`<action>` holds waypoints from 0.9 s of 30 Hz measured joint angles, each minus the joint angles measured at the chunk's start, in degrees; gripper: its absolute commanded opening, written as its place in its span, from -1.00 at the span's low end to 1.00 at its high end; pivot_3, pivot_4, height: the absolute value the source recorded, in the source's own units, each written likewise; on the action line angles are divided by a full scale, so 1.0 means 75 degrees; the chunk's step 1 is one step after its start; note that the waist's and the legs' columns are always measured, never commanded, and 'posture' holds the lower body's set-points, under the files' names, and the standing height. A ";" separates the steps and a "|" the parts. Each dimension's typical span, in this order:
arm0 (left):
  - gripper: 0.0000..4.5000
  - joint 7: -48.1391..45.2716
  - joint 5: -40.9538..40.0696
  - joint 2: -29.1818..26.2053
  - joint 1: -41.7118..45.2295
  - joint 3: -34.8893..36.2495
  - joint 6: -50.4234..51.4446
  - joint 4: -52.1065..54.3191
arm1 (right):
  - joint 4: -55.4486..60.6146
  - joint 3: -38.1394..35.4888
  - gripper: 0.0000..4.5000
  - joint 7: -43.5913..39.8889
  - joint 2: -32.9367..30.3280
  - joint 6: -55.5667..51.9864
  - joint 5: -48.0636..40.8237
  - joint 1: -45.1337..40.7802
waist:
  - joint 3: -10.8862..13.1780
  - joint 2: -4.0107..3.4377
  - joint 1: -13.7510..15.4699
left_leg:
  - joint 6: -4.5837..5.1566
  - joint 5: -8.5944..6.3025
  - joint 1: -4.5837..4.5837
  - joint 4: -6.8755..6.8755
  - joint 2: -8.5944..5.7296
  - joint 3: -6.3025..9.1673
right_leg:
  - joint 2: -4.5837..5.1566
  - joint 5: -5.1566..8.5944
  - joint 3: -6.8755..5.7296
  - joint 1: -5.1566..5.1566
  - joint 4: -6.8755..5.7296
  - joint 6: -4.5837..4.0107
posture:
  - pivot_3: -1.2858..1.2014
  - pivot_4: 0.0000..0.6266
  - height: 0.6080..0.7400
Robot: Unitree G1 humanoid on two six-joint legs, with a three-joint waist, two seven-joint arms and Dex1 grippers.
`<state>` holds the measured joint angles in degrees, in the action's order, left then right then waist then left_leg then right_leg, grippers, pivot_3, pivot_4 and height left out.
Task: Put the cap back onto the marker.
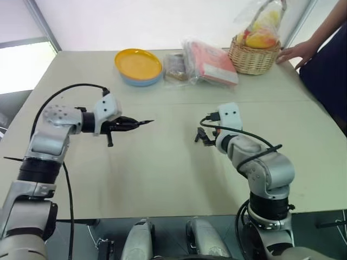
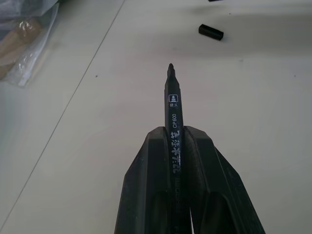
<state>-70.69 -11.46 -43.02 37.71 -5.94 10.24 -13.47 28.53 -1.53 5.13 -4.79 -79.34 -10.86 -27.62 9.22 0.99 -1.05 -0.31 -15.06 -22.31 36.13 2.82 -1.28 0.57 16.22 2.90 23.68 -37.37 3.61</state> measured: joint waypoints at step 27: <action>-1.00 0.0665 0.0098 0.0729 -0.0215 0.0006 -0.0245 -0.0003 | -0.2185 -0.0076 0.89 0.0520 0.1659 0.0505 0.0608 -0.0705 | -0.0002 -0.0002 -0.0211 | 0.0001 0.0000 -0.0008 -0.0008 0.0003 0.0002 | 0.0001 0.0000 0.0001 0.0015 -0.0010 0.0002 | 0.03 -0.52 1.00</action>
<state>-65.70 -10.73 -37.56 36.09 -5.89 8.41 -13.50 12.14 -2.11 9.03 7.65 -75.55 -6.30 -32.90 9.20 0.98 -2.63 -0.31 -15.06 -22.37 36.07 2.84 -1.27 0.58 16.21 2.91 23.80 -37.44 3.62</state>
